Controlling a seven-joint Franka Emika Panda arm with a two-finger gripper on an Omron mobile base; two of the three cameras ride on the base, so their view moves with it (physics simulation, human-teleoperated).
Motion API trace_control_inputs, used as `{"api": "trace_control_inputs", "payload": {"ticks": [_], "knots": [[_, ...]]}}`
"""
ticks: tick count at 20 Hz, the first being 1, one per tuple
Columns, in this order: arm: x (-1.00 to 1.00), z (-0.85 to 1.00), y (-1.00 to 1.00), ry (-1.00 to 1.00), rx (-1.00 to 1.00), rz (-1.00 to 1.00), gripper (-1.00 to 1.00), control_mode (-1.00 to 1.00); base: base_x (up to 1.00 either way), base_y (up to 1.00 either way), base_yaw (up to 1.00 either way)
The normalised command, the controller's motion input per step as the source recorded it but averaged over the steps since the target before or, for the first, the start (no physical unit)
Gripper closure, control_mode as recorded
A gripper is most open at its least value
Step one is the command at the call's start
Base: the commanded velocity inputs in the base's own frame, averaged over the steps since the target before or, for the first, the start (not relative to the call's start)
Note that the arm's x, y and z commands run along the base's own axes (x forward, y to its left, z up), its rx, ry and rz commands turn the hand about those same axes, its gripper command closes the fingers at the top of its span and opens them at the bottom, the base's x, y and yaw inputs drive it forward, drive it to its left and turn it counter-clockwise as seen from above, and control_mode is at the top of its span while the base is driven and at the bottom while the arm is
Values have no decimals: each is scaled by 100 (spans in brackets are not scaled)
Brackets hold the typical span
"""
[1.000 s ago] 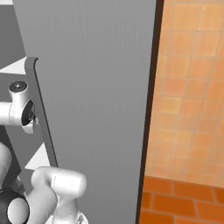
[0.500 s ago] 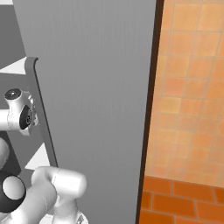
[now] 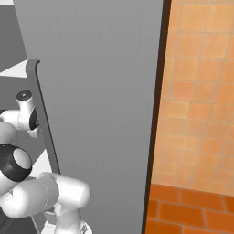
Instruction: Take the meat container that has the chicken drumstick and place it on the second highest rack of the freezer. Then take the vegetable container that has the cucumber and carrot and place it on the highest rack of the freezer.
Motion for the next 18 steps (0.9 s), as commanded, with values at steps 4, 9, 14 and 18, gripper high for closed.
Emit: {"api": "trace_control_inputs", "payload": {"ticks": [4,9,14,18], "knots": [[39,-22,18,0,0,-4,100,-100,0,0,0],[26,-26,17,0,-2,-4,100,-100,0,0,0],[22,-41,8,0,-2,-8,100,-100,0,0,0],[0,-52,0,0,0,-7,100,-100,0,0,0]]}}
